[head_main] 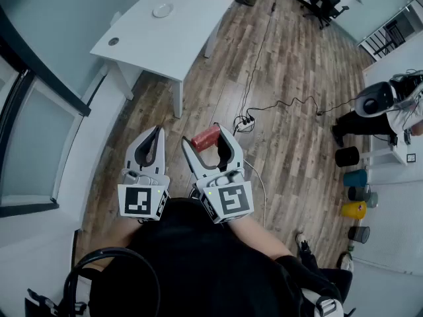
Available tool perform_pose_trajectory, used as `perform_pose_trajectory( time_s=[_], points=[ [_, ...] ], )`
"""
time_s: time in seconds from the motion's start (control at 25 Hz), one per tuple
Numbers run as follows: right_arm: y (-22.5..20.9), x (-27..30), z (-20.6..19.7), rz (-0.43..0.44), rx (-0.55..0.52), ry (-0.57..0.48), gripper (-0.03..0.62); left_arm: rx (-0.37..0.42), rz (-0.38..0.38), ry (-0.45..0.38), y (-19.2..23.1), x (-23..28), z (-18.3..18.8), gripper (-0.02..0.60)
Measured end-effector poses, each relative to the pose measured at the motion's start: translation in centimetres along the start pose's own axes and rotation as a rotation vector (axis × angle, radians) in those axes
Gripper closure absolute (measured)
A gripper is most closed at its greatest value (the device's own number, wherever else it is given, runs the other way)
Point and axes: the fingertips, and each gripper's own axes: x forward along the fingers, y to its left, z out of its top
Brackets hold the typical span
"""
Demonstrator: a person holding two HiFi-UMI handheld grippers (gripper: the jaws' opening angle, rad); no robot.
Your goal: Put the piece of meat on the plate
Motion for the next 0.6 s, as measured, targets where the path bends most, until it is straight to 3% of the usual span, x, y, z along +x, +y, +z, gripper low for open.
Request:
perform_pose_trajectory(
  time_s=[0.6],
  points=[
    [-2.2, 0.3, 0.8, 0.046, 0.050, -0.049, 0.280, -0.004, 0.021, 0.009, -1.1, 1.8, -0.1, 0.581]
  ],
)
